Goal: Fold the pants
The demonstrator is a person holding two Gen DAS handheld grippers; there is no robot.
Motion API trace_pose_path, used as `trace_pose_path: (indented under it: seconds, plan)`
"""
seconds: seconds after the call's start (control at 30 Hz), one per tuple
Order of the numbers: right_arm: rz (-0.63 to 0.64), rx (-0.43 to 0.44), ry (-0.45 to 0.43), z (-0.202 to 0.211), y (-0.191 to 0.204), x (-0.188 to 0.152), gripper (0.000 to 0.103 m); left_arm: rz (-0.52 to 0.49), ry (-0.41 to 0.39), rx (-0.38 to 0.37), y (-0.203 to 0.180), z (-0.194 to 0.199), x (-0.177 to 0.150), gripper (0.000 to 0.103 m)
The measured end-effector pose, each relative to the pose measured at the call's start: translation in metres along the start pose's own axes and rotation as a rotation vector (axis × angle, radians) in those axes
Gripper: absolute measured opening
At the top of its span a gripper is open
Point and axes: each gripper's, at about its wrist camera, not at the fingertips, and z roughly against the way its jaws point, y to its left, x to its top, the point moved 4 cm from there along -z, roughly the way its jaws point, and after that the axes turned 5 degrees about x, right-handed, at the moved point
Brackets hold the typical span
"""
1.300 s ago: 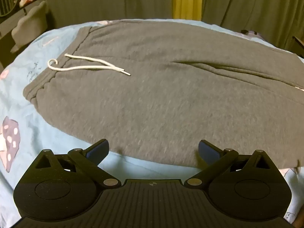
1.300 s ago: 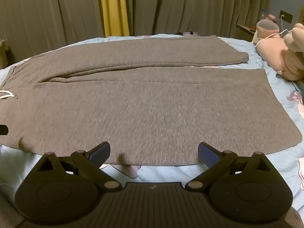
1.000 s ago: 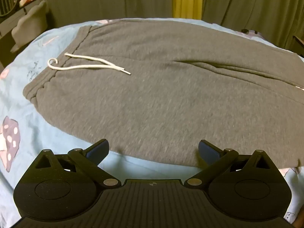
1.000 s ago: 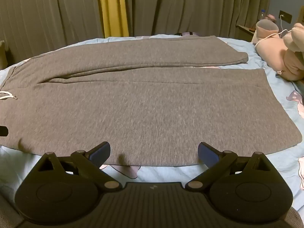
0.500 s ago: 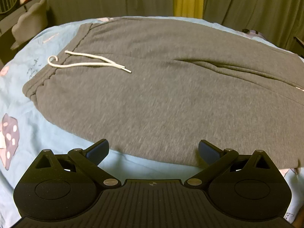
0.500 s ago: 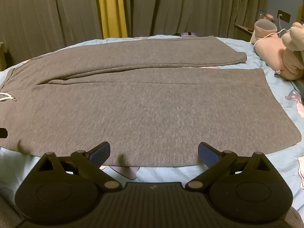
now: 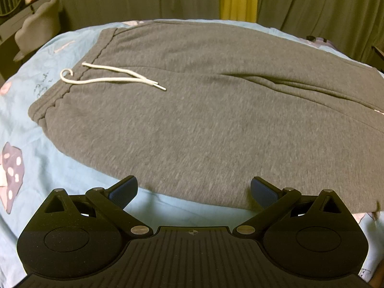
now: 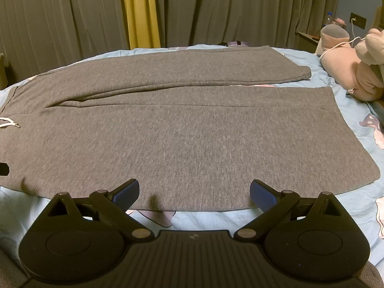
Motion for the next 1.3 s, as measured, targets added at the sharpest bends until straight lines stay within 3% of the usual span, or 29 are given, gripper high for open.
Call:
trace_pose_path:
  seconds: [1.3]
  plan:
    - [-0.002, -0.003, 0.001, 0.0008, -0.0005, -0.0009, 0.099, -0.006, 0.012, -0.005, -0.0029, -0.0017, -0.0020, 0.103]
